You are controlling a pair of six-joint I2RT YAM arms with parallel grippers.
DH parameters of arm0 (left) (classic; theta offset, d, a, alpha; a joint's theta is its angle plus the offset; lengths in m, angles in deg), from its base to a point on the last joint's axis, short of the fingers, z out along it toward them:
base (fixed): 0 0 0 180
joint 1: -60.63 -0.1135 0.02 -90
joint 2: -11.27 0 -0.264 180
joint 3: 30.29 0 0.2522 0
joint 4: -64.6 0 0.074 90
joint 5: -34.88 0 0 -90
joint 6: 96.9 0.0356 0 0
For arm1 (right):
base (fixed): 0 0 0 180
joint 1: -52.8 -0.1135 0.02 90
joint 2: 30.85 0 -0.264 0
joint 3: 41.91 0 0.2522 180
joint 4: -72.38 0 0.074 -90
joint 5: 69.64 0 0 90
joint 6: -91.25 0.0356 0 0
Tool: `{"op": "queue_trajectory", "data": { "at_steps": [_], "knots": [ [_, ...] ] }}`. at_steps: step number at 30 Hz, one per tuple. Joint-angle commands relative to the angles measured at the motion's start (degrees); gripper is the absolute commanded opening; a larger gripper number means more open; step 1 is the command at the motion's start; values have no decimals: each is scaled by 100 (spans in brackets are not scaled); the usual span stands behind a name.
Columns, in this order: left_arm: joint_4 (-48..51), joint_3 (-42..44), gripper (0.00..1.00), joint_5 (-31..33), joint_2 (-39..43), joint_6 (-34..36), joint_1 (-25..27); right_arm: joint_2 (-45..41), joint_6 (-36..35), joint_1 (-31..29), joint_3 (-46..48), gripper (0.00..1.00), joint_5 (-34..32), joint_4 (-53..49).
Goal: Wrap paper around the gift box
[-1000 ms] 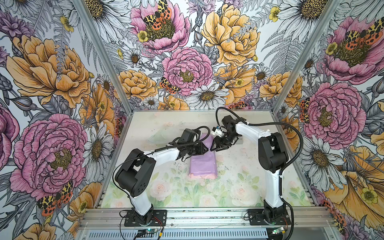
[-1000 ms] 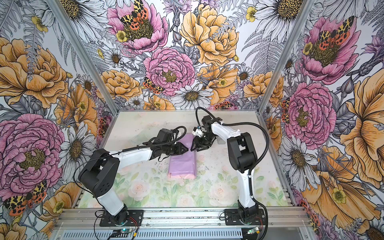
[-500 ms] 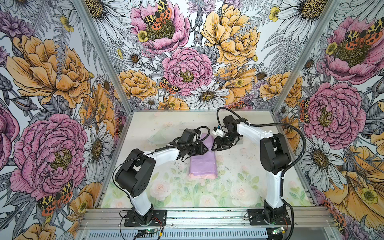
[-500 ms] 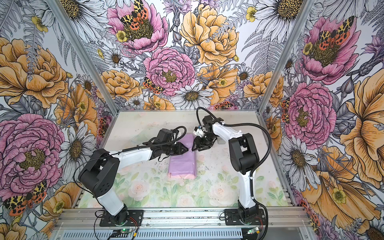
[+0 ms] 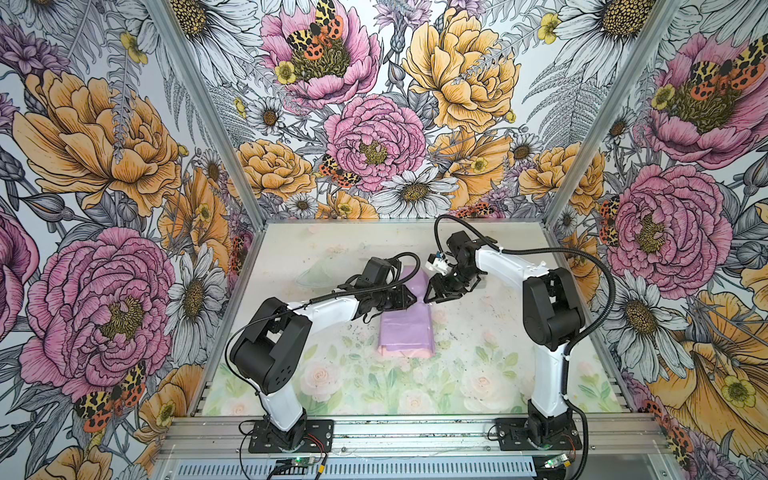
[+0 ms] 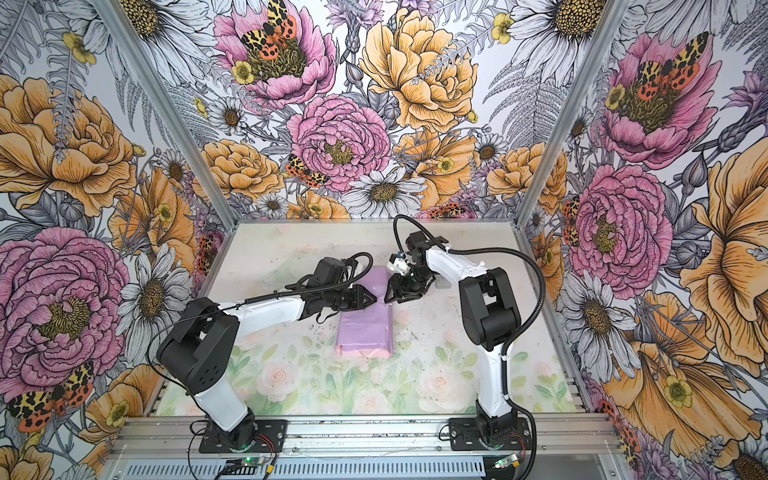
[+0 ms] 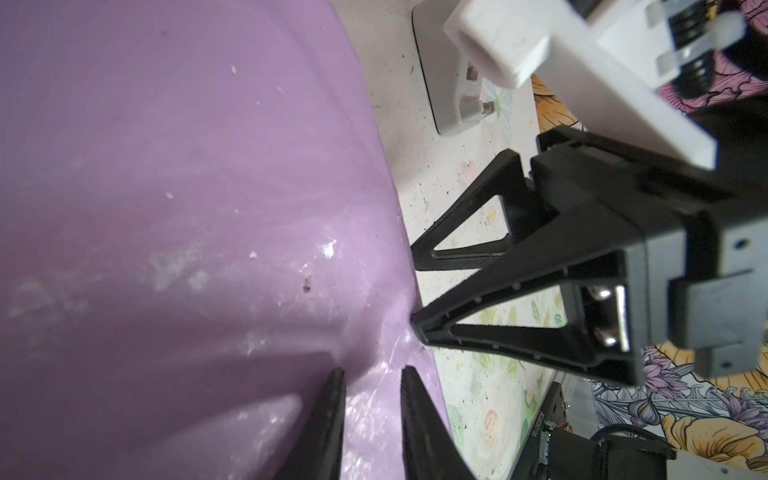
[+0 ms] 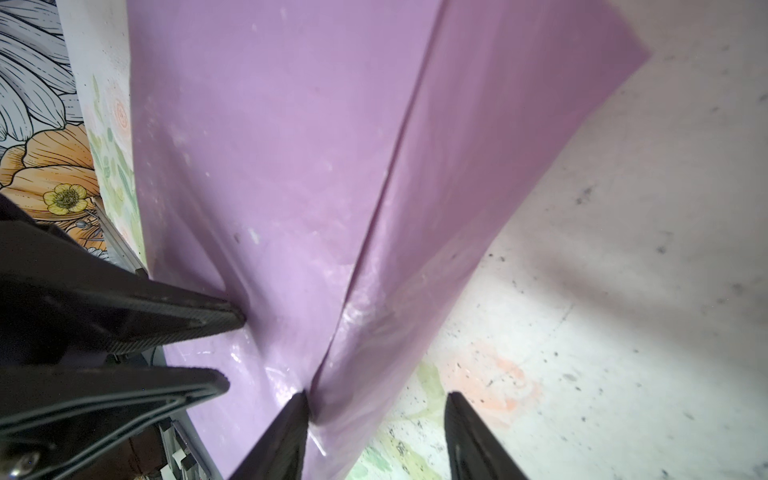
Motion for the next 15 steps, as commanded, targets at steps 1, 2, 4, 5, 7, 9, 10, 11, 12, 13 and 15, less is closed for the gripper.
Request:
{"op": "queue_trajectory", "data": {
  "at_steps": [1,2,4,5,7,9,10,11,12,13,15],
  "knots": [
    [410,54,26,153,-92,99,85,-293,-100,39,89,55,-91,25],
    [410,54,26,145,-89,94,80,-320,-95,43,105,55,-87,34],
    [410,50,26,149,-89,102,82,-366,-93,39,151,55,-50,72],
    [410,47,26,148,-98,105,83,-396,-78,44,166,55,-16,91],
    [413,45,26,148,-97,103,85,-443,-72,40,199,55,32,134],
    [413,35,26,146,-97,103,87,-490,-67,40,233,55,76,183],
    [410,36,26,151,-97,103,80,-503,-69,51,244,55,95,199],
    [415,36,26,152,-97,103,80,-519,-67,52,255,55,89,201],
    [410,32,26,150,-102,103,79,-537,-67,59,269,55,94,209],
    [413,36,26,148,-98,103,81,-552,-65,56,285,55,97,207],
    [411,35,26,151,-97,103,84,-629,-42,65,342,55,96,252]
  ]
}}
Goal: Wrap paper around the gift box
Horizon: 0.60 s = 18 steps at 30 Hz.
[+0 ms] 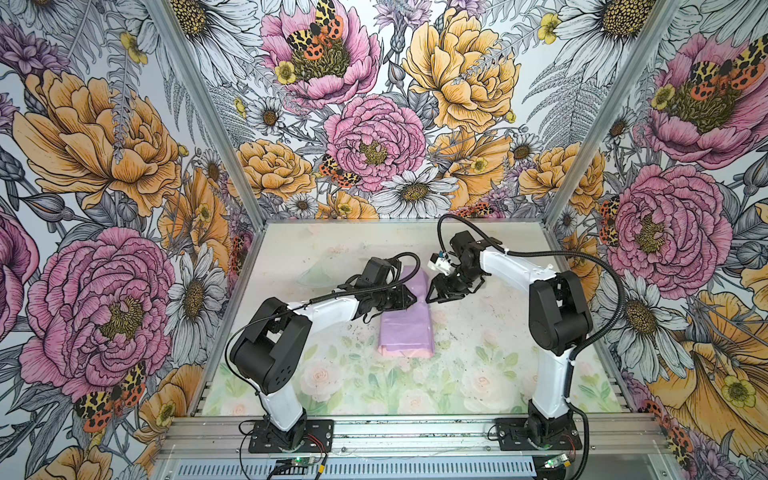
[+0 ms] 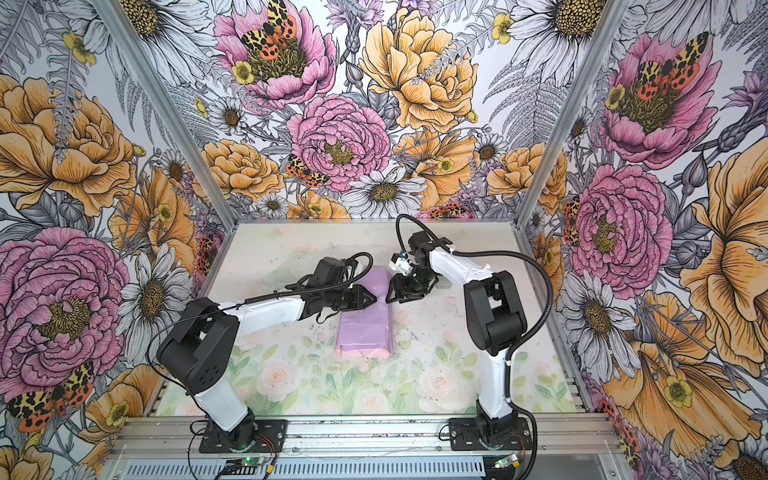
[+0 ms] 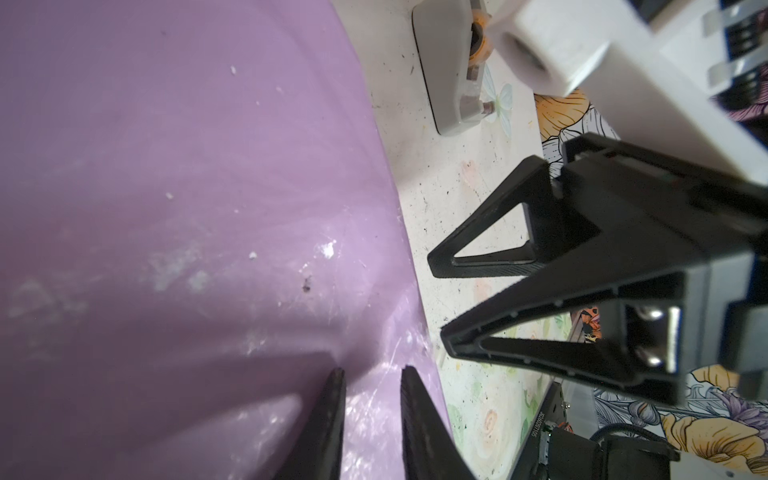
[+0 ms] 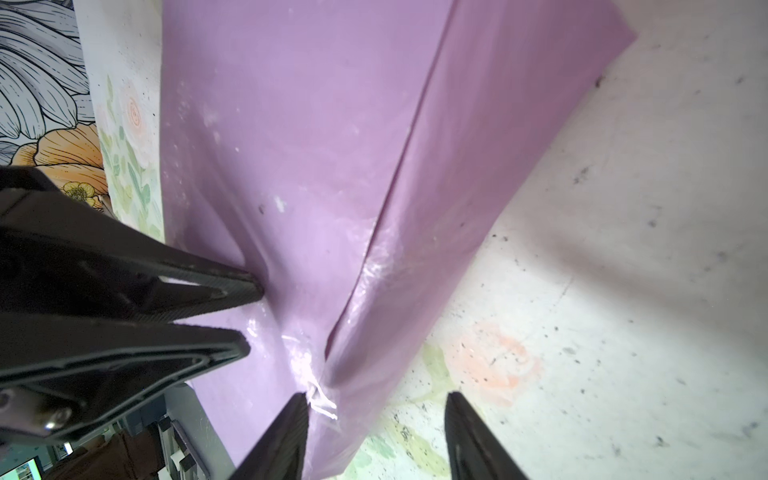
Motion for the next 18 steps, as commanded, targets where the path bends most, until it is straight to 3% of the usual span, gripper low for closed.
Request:
{"op": "queue_trajectory", "data": {
  "at_steps": [1,5,13,18],
  "knots": [
    [411,35,26,145,-99,110,82,-349,-17,57,108,55,60,165],
    [410,37,26,148,-97,104,83,-693,160,114,261,53,-37,247],
    [411,55,26,147,-99,108,84,-1330,779,0,955,29,228,998],
    [413,34,26,122,-119,103,87,-1215,1002,-130,1172,20,348,1368]
  ]
}}
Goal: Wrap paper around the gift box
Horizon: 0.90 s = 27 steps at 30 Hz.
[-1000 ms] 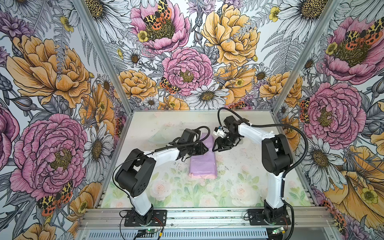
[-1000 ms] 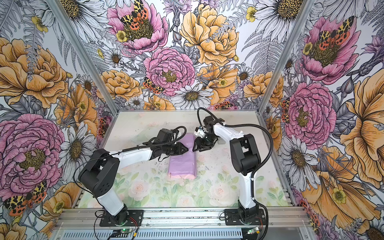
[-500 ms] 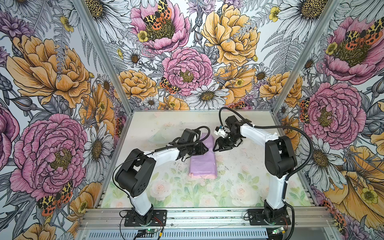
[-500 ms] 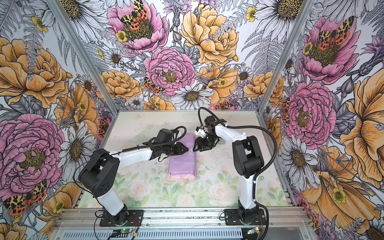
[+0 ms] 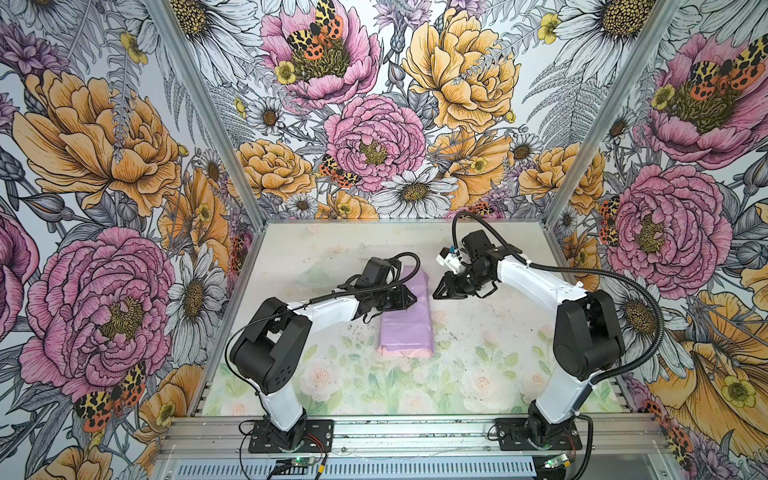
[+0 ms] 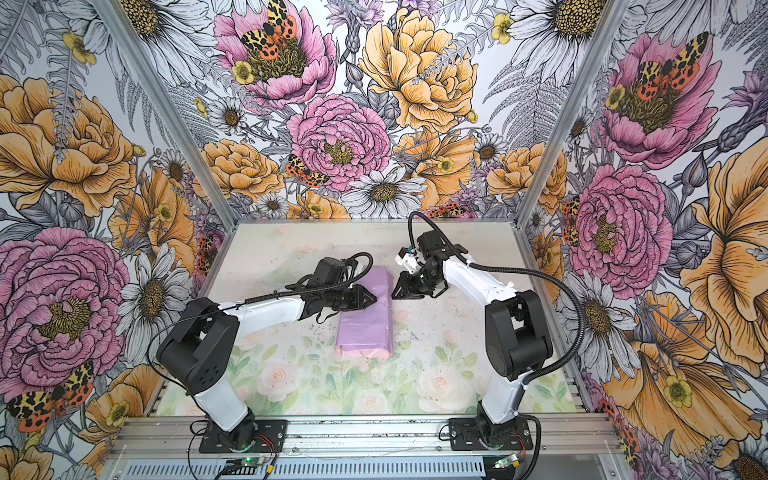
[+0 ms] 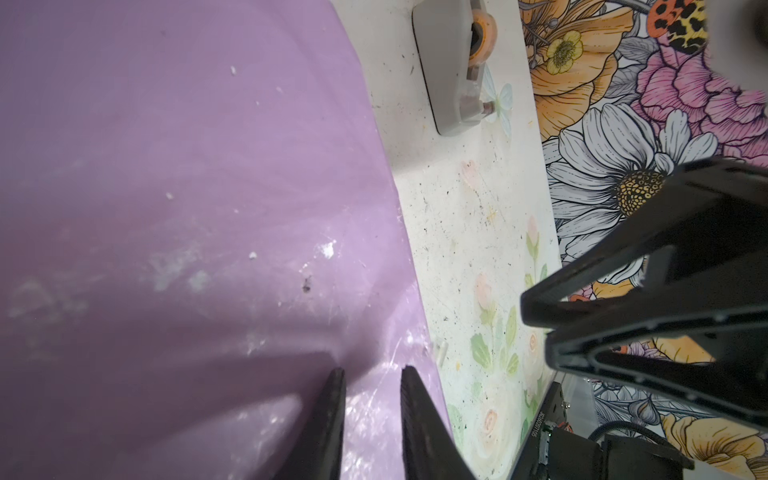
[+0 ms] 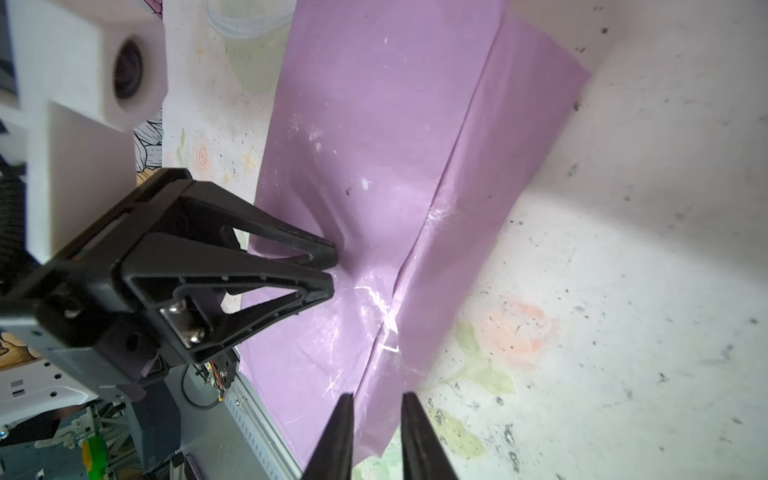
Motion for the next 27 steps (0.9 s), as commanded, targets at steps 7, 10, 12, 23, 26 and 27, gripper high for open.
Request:
{"op": "queue_trajectory", "data": {
  "at_steps": [7,10,12,23,26,27],
  "knots": [
    [422,45,26,146,-109,99,100,313,265,-148,101,15,113,602],
    [419,45,26,146,-106,94,105,371,308,-159,96,13,173,685],
    [419,45,26,139,-110,95,108,407,302,-165,106,12,208,709],
    [419,64,26,139,-107,94,104,548,334,-186,321,7,207,832],
    [419,72,26,148,-111,96,105,601,346,-183,347,7,204,895],
    [419,75,26,149,-111,96,104,617,368,-189,360,6,213,926]
  ]
}}
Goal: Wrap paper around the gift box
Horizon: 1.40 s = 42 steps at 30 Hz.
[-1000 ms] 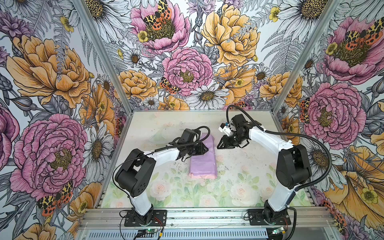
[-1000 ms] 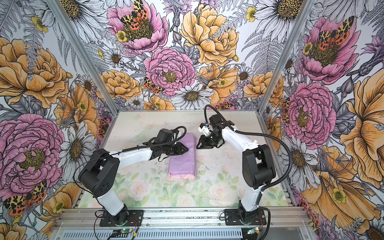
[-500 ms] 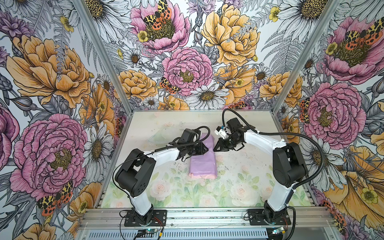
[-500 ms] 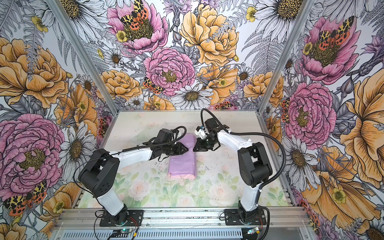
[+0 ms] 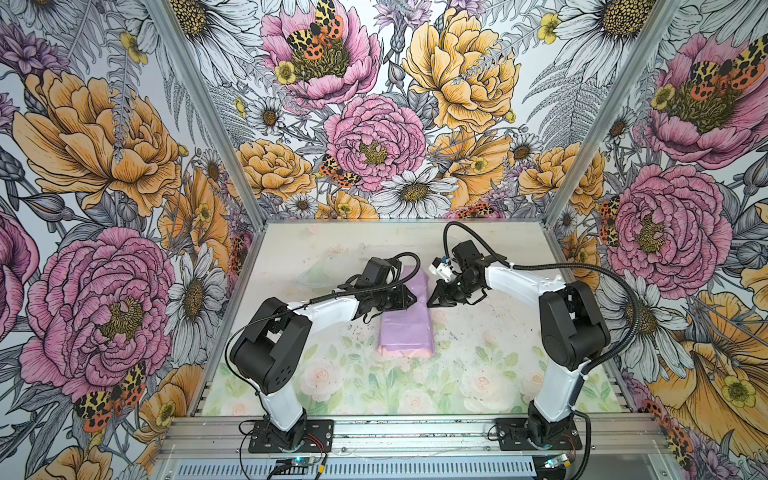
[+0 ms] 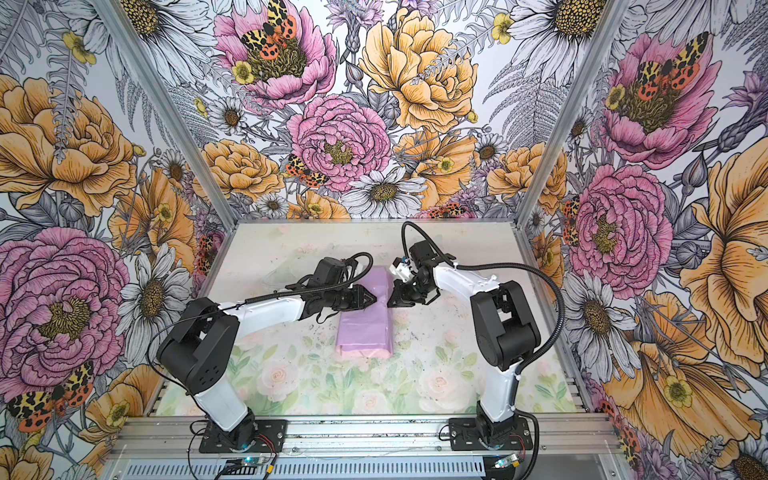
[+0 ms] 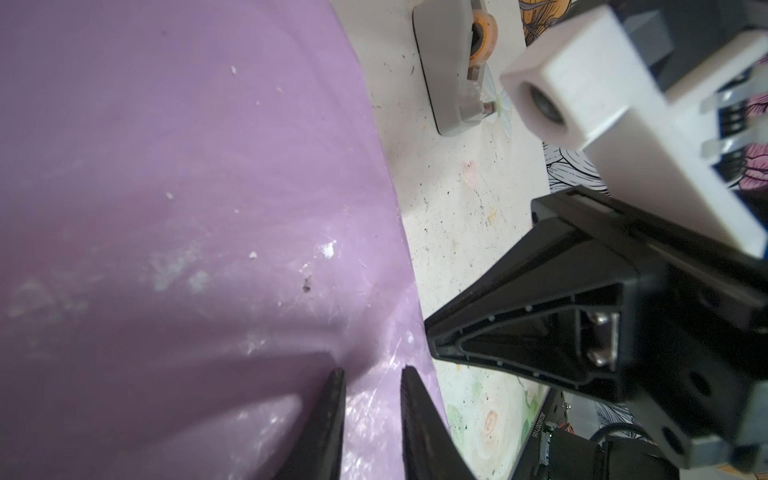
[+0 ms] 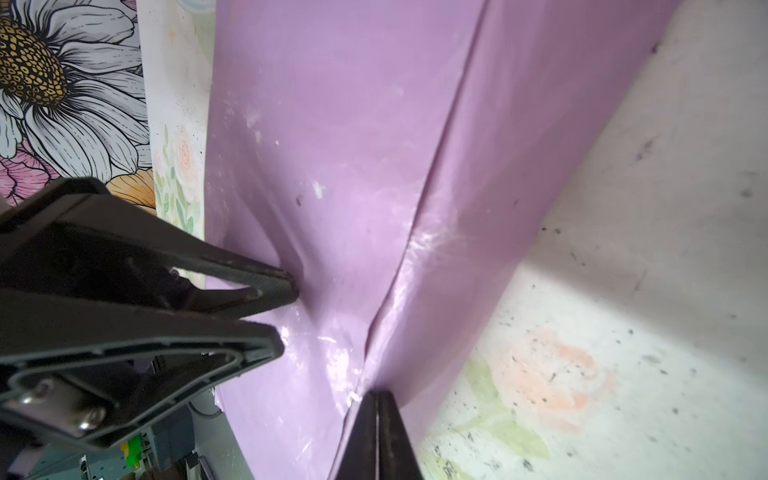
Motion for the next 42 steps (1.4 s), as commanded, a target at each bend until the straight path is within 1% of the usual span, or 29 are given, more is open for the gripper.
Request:
{"op": "queue_trajectory", "data": {
  "at_steps": [1,9,15,20,25,28,32,34,39,42],
  "knots": [
    [421,72,26,133,-98,93,105,121,47,-50,74,6,59,252],
    [418,74,26,127,-115,99,99,56,186,-76,338,6,122,468],
    [419,76,26,131,-124,87,116,-68,488,-137,693,7,162,904],
    [432,49,26,133,-115,88,121,-491,669,-112,901,15,-172,927],
    [454,36,26,135,-98,105,124,-1144,917,-89,903,29,-621,832],
    [463,19,26,132,-102,111,125,-1307,1065,-145,825,36,-816,818],
    [461,5,26,140,-97,112,127,-1188,1108,-253,612,40,-1161,682],
    [464,-7,26,136,-97,115,127,-1035,1132,-318,507,41,-1176,665],
    [463,-25,26,145,-97,120,128,-654,1131,-522,271,41,-1143,667],
    [463,-27,26,151,-81,116,144,-450,1119,-566,212,40,-1193,670]
  ]
}}
